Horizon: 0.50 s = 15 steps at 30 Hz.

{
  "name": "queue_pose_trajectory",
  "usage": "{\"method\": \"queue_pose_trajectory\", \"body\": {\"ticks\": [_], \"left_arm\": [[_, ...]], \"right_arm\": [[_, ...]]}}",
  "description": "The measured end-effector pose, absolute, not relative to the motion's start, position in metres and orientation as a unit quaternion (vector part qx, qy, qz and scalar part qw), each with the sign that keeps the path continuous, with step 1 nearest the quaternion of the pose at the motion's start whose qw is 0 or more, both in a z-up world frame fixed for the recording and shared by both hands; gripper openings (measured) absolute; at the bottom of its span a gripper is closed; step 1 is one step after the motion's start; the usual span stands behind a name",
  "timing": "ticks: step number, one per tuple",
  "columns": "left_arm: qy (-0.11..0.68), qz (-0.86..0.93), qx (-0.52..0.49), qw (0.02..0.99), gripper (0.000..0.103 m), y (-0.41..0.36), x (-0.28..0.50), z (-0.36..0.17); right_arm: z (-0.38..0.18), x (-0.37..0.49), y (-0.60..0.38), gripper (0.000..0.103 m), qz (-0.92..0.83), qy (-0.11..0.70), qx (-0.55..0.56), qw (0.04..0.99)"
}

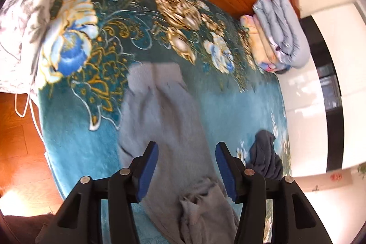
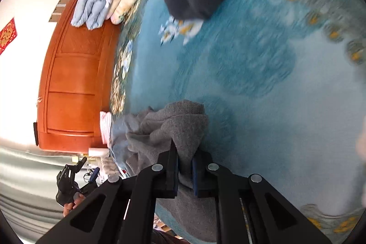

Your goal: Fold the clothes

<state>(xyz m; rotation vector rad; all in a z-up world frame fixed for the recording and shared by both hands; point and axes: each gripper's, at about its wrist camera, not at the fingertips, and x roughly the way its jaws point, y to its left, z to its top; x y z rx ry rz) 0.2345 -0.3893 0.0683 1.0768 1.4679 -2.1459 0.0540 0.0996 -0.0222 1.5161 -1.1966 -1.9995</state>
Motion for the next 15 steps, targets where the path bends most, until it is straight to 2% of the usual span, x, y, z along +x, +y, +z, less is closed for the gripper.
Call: {"method": "queue_pose_trajectory", "body": {"ticks": [11,15], "left_arm": [[0.488,-0.717,0.458,0.196,0.058,-0.379,0.2,0.024],[0.507,-0.707,0.456,0.189,0.058,-0.394,0.193,0.006]], "right_arm": [[-0.024,0.063,0.16,0.008,-0.705,-0.441,0.54,0.13],[-0.029,0.059,0.161,0.009,-0.699,-0.443,0.546,0.129]]}}
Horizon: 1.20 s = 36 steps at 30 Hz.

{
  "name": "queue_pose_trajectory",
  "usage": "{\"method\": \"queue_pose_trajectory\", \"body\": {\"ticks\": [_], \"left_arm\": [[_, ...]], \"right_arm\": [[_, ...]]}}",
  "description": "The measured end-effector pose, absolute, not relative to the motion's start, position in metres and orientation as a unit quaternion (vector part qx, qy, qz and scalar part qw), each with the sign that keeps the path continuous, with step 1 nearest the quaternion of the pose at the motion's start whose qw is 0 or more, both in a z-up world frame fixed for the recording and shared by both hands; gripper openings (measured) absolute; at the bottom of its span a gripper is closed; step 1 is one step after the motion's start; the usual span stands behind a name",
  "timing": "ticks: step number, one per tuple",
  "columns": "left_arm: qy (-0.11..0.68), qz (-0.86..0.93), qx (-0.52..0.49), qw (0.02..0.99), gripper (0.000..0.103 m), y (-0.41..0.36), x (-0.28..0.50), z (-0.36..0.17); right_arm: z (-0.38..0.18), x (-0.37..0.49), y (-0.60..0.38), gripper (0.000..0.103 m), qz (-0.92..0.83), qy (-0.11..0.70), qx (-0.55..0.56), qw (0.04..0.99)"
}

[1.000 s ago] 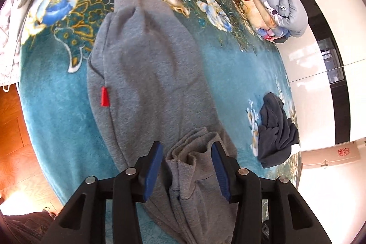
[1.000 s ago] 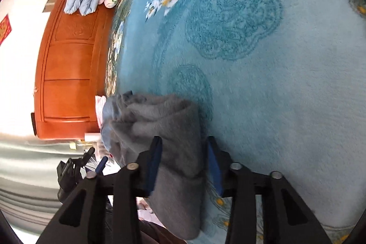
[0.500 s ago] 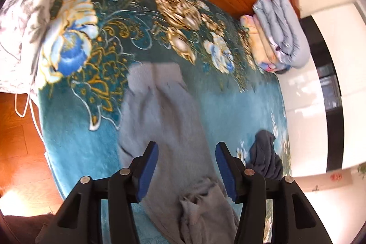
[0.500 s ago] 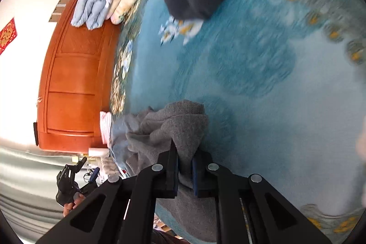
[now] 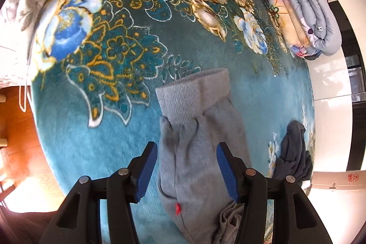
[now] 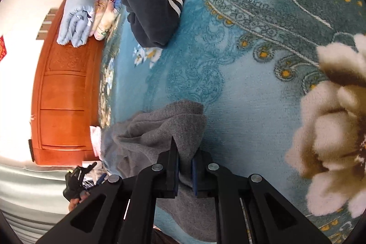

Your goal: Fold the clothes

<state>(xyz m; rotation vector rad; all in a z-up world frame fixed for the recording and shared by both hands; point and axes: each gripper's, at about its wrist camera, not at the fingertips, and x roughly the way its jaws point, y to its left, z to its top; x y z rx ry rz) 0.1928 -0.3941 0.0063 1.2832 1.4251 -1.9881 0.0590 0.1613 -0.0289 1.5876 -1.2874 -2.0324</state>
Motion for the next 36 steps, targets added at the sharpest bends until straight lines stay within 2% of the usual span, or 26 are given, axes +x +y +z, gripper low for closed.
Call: {"method": "queue_pose_trajectory", "body": {"ticks": [4,10,21,22,26,29,35,36], "left_arm": [[0.526,-0.702,0.449,0.173,0.058,-0.413,0.186,-0.009],[0.543,-0.697,0.443,0.148,0.058,-0.433,0.17,-0.035],[0.568,-0.703,0.413,0.111,0.056,-0.451,0.161,-0.071],[0.567,-0.704,0.413,0.113,0.054,-0.451,0.16,-0.07],[0.55,-0.712,0.419,0.12,0.029,-0.447,0.155,-0.065],[0.537,-0.727,0.411,0.122,0.019,-0.444,0.156,-0.051],[0.415,-0.815,0.395,0.083,0.016,-0.397,0.144,0.033],[0.395,-0.829,0.39,0.072,0.016,-0.385,0.143,0.049]], "right_arm": [[-0.033,0.057,0.163,0.013,-0.692,-0.446,0.553,0.131],[-0.035,0.051,0.156,0.014,-0.699,-0.415,0.569,0.121],[-0.05,0.047,0.155,0.015,-0.688,-0.422,0.586,0.076],[-0.051,0.047,0.156,0.015,-0.686,-0.423,0.587,0.073],[-0.049,0.047,0.156,0.016,-0.685,-0.423,0.59,0.066],[-0.048,0.047,0.155,0.016,-0.686,-0.422,0.589,0.061],[-0.038,0.05,0.154,0.017,-0.696,-0.415,0.583,0.063],[-0.035,0.051,0.155,0.02,-0.698,-0.412,0.582,0.064]]}}
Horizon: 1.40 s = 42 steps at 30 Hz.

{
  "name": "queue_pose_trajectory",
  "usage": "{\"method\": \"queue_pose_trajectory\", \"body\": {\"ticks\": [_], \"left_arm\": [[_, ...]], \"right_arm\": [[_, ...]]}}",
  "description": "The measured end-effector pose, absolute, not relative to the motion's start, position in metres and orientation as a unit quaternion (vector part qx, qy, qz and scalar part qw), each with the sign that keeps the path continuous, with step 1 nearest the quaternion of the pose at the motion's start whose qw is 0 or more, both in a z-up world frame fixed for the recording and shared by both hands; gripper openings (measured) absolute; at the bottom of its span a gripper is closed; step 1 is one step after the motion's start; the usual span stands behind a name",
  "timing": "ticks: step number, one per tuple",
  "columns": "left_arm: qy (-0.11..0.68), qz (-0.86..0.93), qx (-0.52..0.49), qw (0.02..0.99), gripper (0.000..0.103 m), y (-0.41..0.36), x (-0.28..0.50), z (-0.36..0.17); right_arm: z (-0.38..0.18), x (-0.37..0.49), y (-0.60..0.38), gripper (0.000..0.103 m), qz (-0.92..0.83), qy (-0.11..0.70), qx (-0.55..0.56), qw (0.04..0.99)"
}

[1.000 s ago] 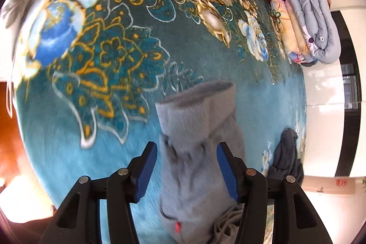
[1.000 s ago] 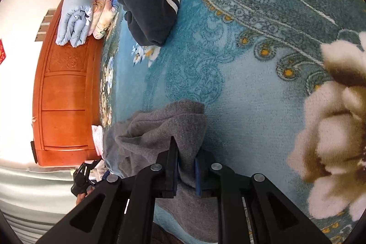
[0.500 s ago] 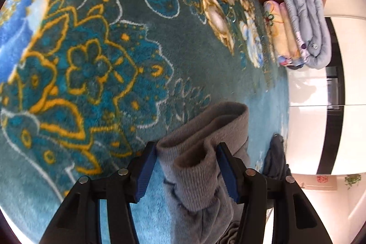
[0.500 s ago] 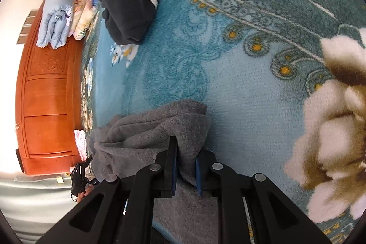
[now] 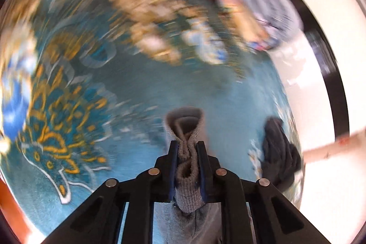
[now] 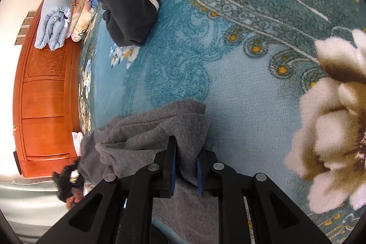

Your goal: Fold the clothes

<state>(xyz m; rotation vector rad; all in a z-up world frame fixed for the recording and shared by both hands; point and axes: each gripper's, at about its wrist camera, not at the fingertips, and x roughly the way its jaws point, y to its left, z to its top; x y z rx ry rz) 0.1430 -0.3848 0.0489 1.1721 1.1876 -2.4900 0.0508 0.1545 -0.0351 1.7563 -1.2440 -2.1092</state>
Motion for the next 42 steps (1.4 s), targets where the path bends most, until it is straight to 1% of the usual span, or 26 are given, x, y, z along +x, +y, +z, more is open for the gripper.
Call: {"method": "queue_pose_trajectory", "body": {"ticks": [2,3,4,7,11,15,20,21,22,27,29,31,33,34,35,36,38,39,40,42], "left_arm": [[0.346,-0.858,0.378,0.045,0.016,-0.35,0.141,0.084],[0.321,-0.87,0.373,0.032,0.016,-0.333,0.138,0.099],[0.298,-0.88,0.37,0.021,0.016,-0.316,0.134,0.112],[0.236,-0.902,0.362,-0.016,0.016,-0.254,0.132,0.144],[0.16,-0.916,0.364,-0.049,0.016,-0.171,0.141,0.158],[0.093,-0.908,0.397,-0.09,0.016,-0.093,0.149,0.139],[0.047,-0.878,0.46,-0.127,0.016,-0.029,0.16,0.1],[0.046,-0.87,0.472,-0.137,0.012,-0.02,0.163,0.092],[0.049,-0.861,0.484,-0.148,0.003,-0.013,0.165,0.085],[0.046,-0.824,0.538,-0.169,0.004,0.007,0.168,0.055],[0.091,-0.81,0.547,-0.19,0.005,0.0,0.168,0.054],[0.151,-0.8,0.543,-0.205,0.005,-0.016,0.167,0.061],[0.193,-0.8,0.533,-0.197,0.014,-0.039,0.163,0.068],[0.203,-0.805,0.527,-0.182,0.033,-0.05,0.161,0.07],[0.209,-0.811,0.522,-0.161,0.058,-0.062,0.16,0.071],[0.217,-0.815,0.519,-0.137,0.065,-0.075,0.159,0.07],[0.234,-0.82,0.514,-0.089,0.068,-0.102,0.159,0.066],[0.243,-0.822,0.512,-0.065,0.068,-0.115,0.158,0.064],[0.252,-0.82,0.513,-0.048,0.069,-0.125,0.159,0.059],[0.287,-0.802,0.522,-0.03,0.07,-0.142,0.163,0.044]], "right_arm": [[-0.028,0.052,0.156,0.03,-0.706,-0.406,0.577,0.063],[-0.023,0.054,0.159,0.039,-0.713,-0.405,0.569,0.059],[-0.018,0.056,0.162,0.046,-0.719,-0.406,0.561,0.055],[-0.001,0.063,0.172,0.046,-0.74,-0.405,0.535,0.045],[0.016,0.072,0.182,0.046,-0.753,-0.409,0.512,0.06],[0.017,0.082,0.191,0.047,-0.752,-0.418,0.505,0.071],[0.006,0.095,0.197,0.047,-0.741,-0.431,0.51,0.07],[0.003,0.098,0.197,0.047,-0.739,-0.432,0.513,0.07],[0.0,0.1,0.196,0.047,-0.737,-0.431,0.516,0.071],[-0.01,0.109,0.192,0.047,-0.726,-0.436,0.526,0.075],[-0.011,0.111,0.19,0.047,-0.725,-0.436,0.527,0.08],[-0.007,0.112,0.185,0.047,-0.73,-0.425,0.527,0.088],[-0.003,0.111,0.177,0.047,-0.735,-0.412,0.528,0.102],[-0.001,0.11,0.171,0.047,-0.737,-0.405,0.529,0.112],[0.002,0.109,0.166,0.047,-0.739,-0.399,0.529,0.124],[0.004,0.108,0.157,0.048,-0.739,-0.392,0.53,0.14],[0.006,0.105,0.14,0.053,-0.738,-0.381,0.53,0.171],[0.003,0.103,0.132,0.058,-0.734,-0.377,0.535,0.18],[0.001,0.1,0.123,0.061,-0.731,-0.373,0.54,0.189],[-0.004,0.095,0.105,0.061,-0.723,-0.364,0.549,0.208]]}}
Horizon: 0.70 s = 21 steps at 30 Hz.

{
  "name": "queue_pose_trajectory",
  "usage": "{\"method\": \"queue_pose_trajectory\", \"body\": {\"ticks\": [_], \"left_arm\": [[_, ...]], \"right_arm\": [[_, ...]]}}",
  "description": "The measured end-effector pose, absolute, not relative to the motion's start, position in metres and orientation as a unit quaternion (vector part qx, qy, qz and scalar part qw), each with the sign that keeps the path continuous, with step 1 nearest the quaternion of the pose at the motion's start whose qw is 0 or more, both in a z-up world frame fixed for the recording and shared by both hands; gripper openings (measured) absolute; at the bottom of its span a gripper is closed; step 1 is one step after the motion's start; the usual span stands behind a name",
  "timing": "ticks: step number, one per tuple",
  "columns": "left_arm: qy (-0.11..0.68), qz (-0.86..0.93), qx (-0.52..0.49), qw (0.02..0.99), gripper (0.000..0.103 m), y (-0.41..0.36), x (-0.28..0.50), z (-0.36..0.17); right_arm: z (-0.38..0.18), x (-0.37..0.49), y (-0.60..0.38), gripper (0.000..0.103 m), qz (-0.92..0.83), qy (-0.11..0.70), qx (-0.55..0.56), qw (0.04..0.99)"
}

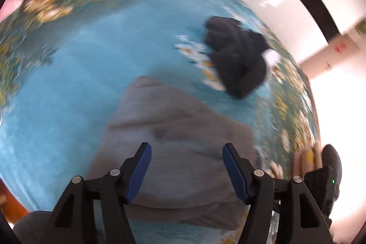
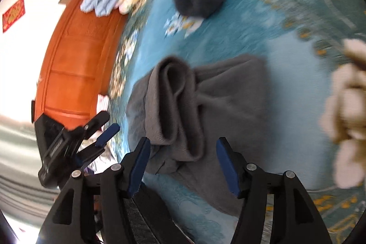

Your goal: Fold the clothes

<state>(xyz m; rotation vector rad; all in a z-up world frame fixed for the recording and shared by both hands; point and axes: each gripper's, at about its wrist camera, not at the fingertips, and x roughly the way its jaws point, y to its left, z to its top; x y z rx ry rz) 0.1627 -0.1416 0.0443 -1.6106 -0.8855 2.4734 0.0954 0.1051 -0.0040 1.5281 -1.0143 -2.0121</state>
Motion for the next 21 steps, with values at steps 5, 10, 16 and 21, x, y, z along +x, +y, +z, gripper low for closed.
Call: {"method": "queue_pose_trajectory", "body": {"ticks": [5,10,16,21], "left_arm": [[-0.379,0.762,-0.525,0.015,0.072,-0.168,0.173,0.022],[-0.427,0.745,-0.513,-0.001,0.074,-0.187,0.178,0.012],[-0.418,0.749,-0.514,0.0,0.074,-0.188,0.177,0.013],[-0.422,0.752,-0.507,0.003,0.074,-0.191,0.177,0.015]], "right_arm": [[-0.024,0.076,0.088,0.063,-0.708,-0.384,0.554,0.209],[-0.037,0.058,0.085,0.067,-0.678,-0.44,0.547,0.218],[-0.032,0.047,0.073,0.066,-0.681,-0.437,0.541,0.23],[-0.037,0.044,0.065,0.022,-0.674,-0.449,0.551,0.201]]}}
